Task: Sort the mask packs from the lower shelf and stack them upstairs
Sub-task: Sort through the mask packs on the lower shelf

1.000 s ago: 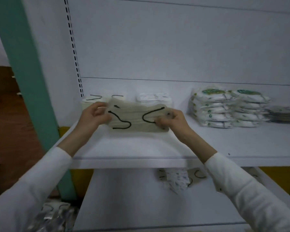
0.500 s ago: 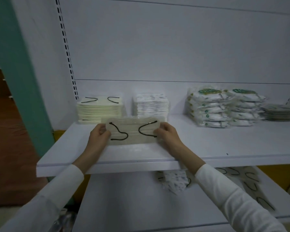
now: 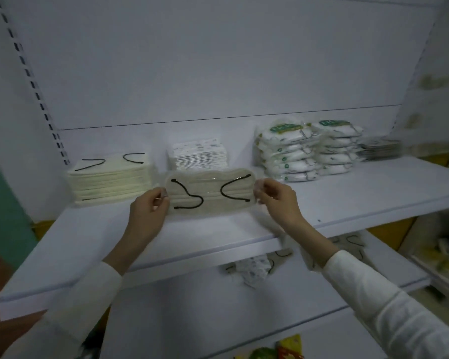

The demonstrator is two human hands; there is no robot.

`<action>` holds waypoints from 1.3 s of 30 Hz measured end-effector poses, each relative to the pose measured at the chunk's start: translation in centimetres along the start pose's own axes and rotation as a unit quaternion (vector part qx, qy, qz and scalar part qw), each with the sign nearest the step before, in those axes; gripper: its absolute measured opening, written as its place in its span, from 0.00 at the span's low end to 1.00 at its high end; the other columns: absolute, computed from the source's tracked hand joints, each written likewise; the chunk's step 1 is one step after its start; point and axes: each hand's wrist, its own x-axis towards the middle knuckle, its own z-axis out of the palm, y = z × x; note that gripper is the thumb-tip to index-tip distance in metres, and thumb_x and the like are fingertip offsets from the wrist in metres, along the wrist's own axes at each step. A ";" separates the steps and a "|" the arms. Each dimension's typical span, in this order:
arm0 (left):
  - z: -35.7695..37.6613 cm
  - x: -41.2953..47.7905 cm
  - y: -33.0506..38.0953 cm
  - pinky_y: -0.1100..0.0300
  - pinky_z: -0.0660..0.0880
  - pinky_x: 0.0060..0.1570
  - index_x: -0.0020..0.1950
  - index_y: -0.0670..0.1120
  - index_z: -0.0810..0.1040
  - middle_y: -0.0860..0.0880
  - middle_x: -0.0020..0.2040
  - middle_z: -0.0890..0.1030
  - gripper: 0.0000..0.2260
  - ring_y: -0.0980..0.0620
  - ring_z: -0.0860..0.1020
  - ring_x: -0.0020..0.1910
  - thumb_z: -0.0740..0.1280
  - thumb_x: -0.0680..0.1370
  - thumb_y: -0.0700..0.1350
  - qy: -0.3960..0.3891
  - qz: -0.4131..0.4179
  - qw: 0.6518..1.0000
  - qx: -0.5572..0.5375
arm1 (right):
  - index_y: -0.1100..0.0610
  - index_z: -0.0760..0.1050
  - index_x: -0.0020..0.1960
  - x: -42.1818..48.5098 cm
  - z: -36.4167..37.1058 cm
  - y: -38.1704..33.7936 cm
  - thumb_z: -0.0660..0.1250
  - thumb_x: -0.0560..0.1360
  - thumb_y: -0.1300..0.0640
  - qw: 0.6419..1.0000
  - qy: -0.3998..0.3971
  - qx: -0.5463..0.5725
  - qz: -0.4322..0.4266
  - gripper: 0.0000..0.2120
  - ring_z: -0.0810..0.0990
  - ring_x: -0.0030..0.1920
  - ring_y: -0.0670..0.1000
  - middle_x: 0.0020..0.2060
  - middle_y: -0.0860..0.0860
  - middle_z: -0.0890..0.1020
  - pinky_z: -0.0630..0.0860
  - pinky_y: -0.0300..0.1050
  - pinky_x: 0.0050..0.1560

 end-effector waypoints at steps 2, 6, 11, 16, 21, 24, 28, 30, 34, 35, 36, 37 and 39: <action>3.0 0.3 1.8 0.58 0.70 0.45 0.38 0.48 0.73 0.50 0.34 0.74 0.11 0.54 0.73 0.36 0.64 0.77 0.35 -0.015 0.017 0.999 -0.036 | 0.56 0.78 0.46 -0.6 -3.3 0.7 0.67 0.76 0.64 0.999 0.045 0.014 0.014 0.05 0.80 0.36 0.44 0.38 0.53 0.82 0.79 0.45 0.45; 9.7 -0.3 5.5 0.54 0.76 0.49 0.42 0.54 0.75 0.53 0.41 0.79 0.14 0.48 0.78 0.42 0.67 0.75 0.34 -0.050 0.018 0.990 -0.131 | 0.56 0.79 0.47 -2.1 -10.8 3.2 0.67 0.76 0.64 0.994 0.102 0.001 0.043 0.04 0.81 0.39 0.50 0.38 0.52 0.82 0.79 0.52 0.50; 19.0 -1.6 10.9 0.68 0.78 0.40 0.42 0.50 0.77 0.48 0.40 0.80 0.11 0.50 0.79 0.40 0.70 0.74 0.34 -0.117 0.025 0.975 -0.187 | 0.55 0.79 0.47 -4.2 -21.9 6.6 0.67 0.76 0.63 0.988 0.142 -0.029 0.059 0.05 0.82 0.42 0.52 0.40 0.52 0.83 0.80 0.50 0.48; 29.5 -3.2 16.6 0.54 0.80 0.46 0.42 0.48 0.79 0.50 0.33 0.80 0.09 0.48 0.79 0.40 0.70 0.73 0.33 -0.175 0.008 0.960 -0.217 | 0.53 0.79 0.47 -6.3 -33.1 10.1 0.67 0.76 0.63 0.982 0.171 -0.037 0.071 0.06 0.81 0.42 0.49 0.41 0.52 0.83 0.78 0.43 0.44; 39.3 -4.6 22.2 0.56 0.81 0.44 0.40 0.49 0.79 0.54 0.28 0.79 0.10 0.53 0.80 0.36 0.71 0.72 0.33 -0.195 0.015 0.956 -0.218 | 0.55 0.80 0.49 -7.1 -43.1 13.7 0.66 0.77 0.61 0.976 0.188 -0.059 0.091 0.05 0.81 0.44 0.50 0.41 0.50 0.82 0.79 0.44 0.46; 44.5 -4.6 24.8 0.56 0.81 0.43 0.40 0.48 0.79 0.47 0.31 0.77 0.09 0.49 0.78 0.37 0.71 0.72 0.33 -0.202 0.021 0.955 -0.217 | 0.54 0.80 0.49 -6.5 -47.9 16.2 0.66 0.77 0.61 0.972 0.204 -0.059 0.102 0.05 0.81 0.44 0.49 0.42 0.49 0.83 0.79 0.41 0.45; 50.7 -2.6 27.0 0.57 0.82 0.41 0.41 0.45 0.79 0.46 0.32 0.76 0.07 0.48 0.77 0.37 0.70 0.73 0.34 -0.239 0.018 0.950 -0.200 | 0.55 0.79 0.50 -3.3 -52.6 19.9 0.66 0.77 0.62 0.970 0.209 -0.037 0.119 0.06 0.81 0.45 0.49 0.43 0.51 0.83 0.77 0.39 0.44; 53.2 -0.7 27.6 0.56 0.81 0.40 0.43 0.44 0.79 0.49 0.31 0.77 0.06 0.50 0.78 0.36 0.69 0.74 0.34 -0.249 0.028 0.951 -0.183 | 0.55 0.79 0.51 -0.5 -54.2 21.7 0.66 0.77 0.63 0.973 0.200 -0.025 0.117 0.06 0.81 0.46 0.51 0.44 0.53 0.83 0.78 0.43 0.46; 57.1 5.3 28.8 0.63 0.80 0.34 0.44 0.46 0.79 0.47 0.33 0.78 0.08 0.52 0.78 0.33 0.70 0.73 0.33 -0.205 0.055 0.965 -0.153 | 0.49 0.77 0.47 7.1 -56.3 24.4 0.66 0.77 0.64 0.980 0.172 -0.009 0.102 0.10 0.81 0.42 0.49 0.42 0.50 0.82 0.79 0.43 0.45; 57.8 6.9 29.1 0.62 0.80 0.34 0.44 0.46 0.79 0.50 0.31 0.78 0.08 0.54 0.78 0.31 0.70 0.73 0.33 -0.188 0.057 0.969 -0.148 | 0.50 0.77 0.47 9.3 -56.7 24.9 0.67 0.76 0.64 0.980 0.169 0.000 0.102 0.09 0.81 0.41 0.49 0.41 0.50 0.82 0.79 0.43 0.45; 58.5 8.5 29.3 0.60 0.80 0.36 0.43 0.47 0.80 0.53 0.27 0.78 0.08 0.54 0.77 0.30 0.71 0.72 0.33 -0.170 0.057 0.974 -0.141 | 0.53 0.77 0.48 11.5 -57.0 25.5 0.67 0.76 0.65 0.981 0.164 0.010 0.103 0.08 0.80 0.40 0.49 0.39 0.50 0.81 0.79 0.43 0.43; 59.1 9.9 29.3 0.57 0.80 0.40 0.43 0.47 0.80 0.55 0.26 0.78 0.08 0.53 0.77 0.31 0.71 0.72 0.34 -0.149 0.053 0.978 -0.135 | 0.56 0.77 0.49 13.7 -57.3 26.1 0.68 0.75 0.66 0.981 0.159 0.018 0.105 0.07 0.79 0.37 0.49 0.37 0.51 0.80 0.78 0.43 0.41; 60.2 12.4 29.4 0.55 0.79 0.46 0.45 0.46 0.80 0.56 0.25 0.79 0.07 0.50 0.79 0.33 0.72 0.71 0.35 -0.097 0.039 0.987 -0.125 | 0.59 0.75 0.51 18.3 -57.5 26.9 0.67 0.74 0.68 0.983 0.149 0.024 0.107 0.09 0.77 0.33 0.49 0.35 0.51 0.79 0.77 0.42 0.38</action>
